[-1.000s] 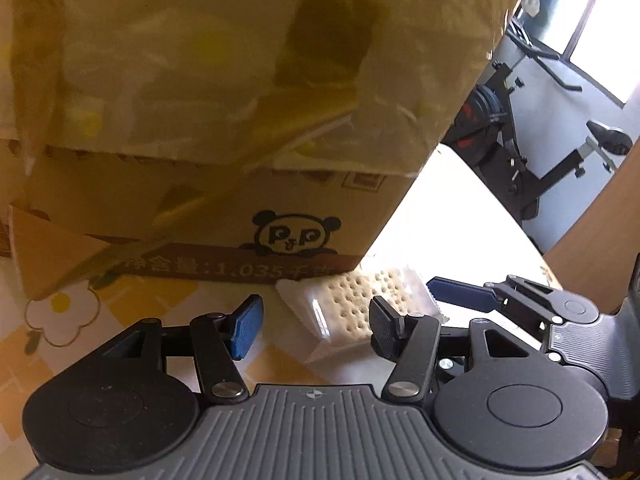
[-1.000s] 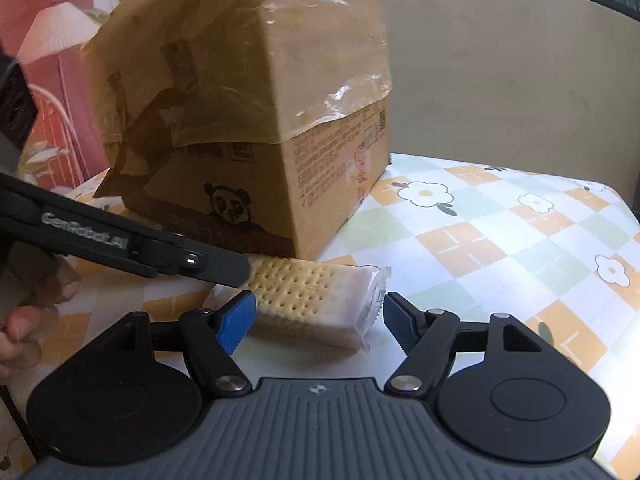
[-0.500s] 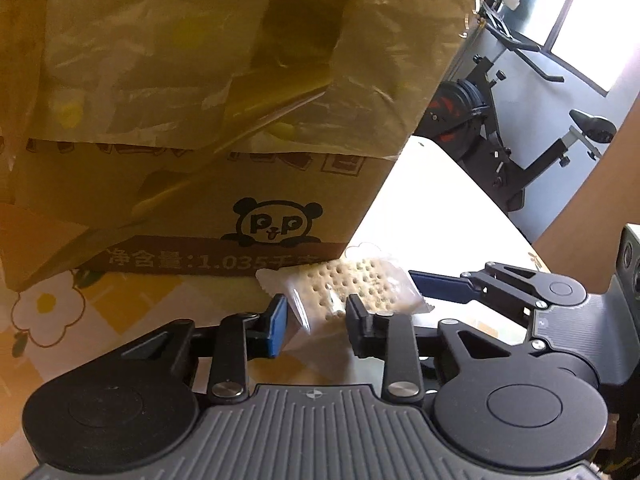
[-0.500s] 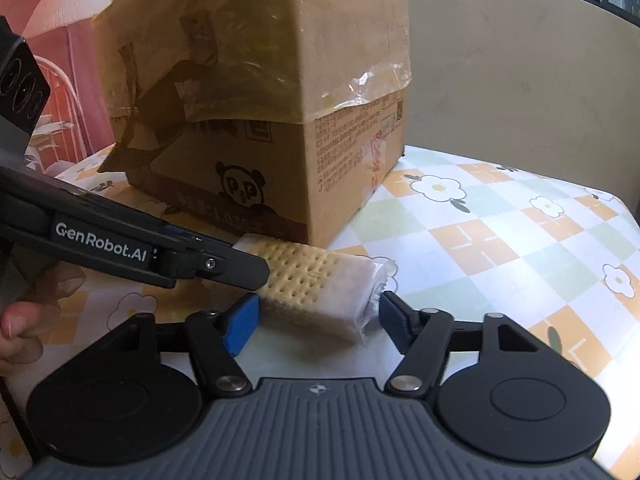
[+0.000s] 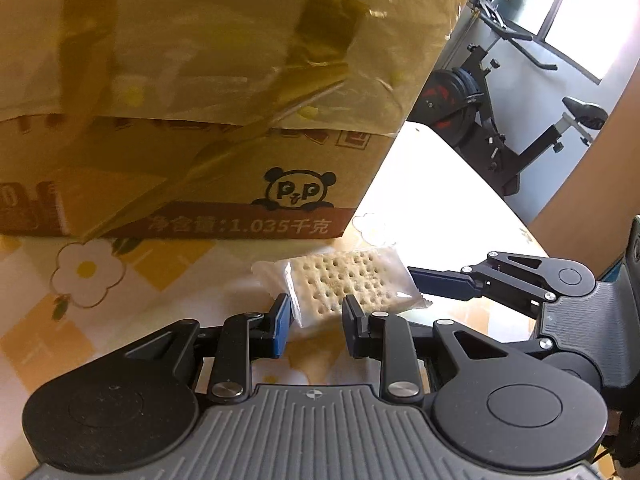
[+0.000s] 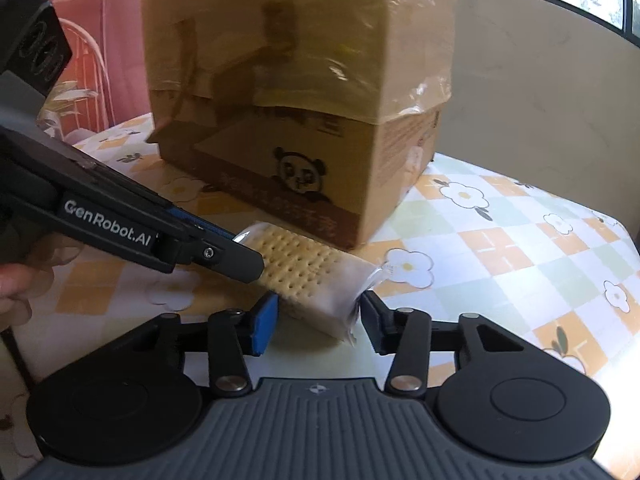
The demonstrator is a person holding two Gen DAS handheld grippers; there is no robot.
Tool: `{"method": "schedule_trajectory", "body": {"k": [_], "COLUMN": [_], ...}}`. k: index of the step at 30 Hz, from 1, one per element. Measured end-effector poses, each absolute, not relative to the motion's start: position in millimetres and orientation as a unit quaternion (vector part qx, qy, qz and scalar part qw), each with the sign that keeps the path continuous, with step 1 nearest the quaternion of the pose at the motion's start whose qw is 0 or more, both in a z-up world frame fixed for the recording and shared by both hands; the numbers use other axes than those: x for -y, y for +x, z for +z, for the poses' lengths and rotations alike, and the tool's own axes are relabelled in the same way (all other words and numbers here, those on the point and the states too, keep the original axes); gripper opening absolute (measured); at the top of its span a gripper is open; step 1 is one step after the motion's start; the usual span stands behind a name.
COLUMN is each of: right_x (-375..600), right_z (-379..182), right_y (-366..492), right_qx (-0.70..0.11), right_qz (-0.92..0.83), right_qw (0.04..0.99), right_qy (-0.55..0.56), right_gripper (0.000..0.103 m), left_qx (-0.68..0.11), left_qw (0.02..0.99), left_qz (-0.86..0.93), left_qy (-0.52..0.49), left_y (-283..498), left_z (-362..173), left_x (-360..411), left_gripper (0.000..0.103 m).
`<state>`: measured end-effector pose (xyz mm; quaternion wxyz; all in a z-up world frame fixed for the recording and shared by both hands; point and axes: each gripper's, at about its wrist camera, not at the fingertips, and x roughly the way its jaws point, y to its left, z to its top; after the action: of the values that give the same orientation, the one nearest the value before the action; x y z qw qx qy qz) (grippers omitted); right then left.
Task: Organize snacks
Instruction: 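Lift the cracker pack over the box and open the left tool to drop it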
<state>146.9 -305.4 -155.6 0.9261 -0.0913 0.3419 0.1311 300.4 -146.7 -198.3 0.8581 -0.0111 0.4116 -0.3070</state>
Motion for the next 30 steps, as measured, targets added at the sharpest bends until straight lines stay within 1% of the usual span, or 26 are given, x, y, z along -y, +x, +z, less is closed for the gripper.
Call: {"method": "schedule_trajectory", "body": {"k": [4,9,18,21,27,30], "right_x": [294.0,281.4,260.4,254.6,253.8,257.2], "right_z": [-141.4,-111.1,-32.1,-8.2,23.9,28.2], "right_y": [136.8,129.9,137.0,147.5,191.9,221.0], "right_qx": [-0.324,-0.283,-0.212,-0.198,-0.194,-0.206], "right_qz": [0.126,0.118,0.113,0.114,0.12,0.123], "right_qw": [0.933,0.946,0.965,0.969,0.969,0.966], "right_qy": [-0.098,-0.108,-0.104,-0.098,-0.099,-0.096], "right_gripper": [0.045,0.045,0.045,0.045,0.045,0.045], "left_qx": [-0.387,-0.337,-0.232,-0.207,-0.196,-0.211], "left_qw": [0.868,0.885,0.919,0.925,0.929,0.927], "left_qz": [-0.312,-0.321,-0.318,-0.317,-0.313,-0.309], "left_qy": [-0.008,-0.013,-0.011,-0.017,-0.027,-0.025], "left_y": [292.5,280.6,265.5,271.0,299.7,318.5], "left_z": [-184.3,-149.3,-73.4,-53.7,-21.8,-18.9], "left_x": [135.3,124.9,105.3,107.0,109.0,113.6], "left_gripper": [0.029,0.029,0.029,0.03,0.03,0.03]}}
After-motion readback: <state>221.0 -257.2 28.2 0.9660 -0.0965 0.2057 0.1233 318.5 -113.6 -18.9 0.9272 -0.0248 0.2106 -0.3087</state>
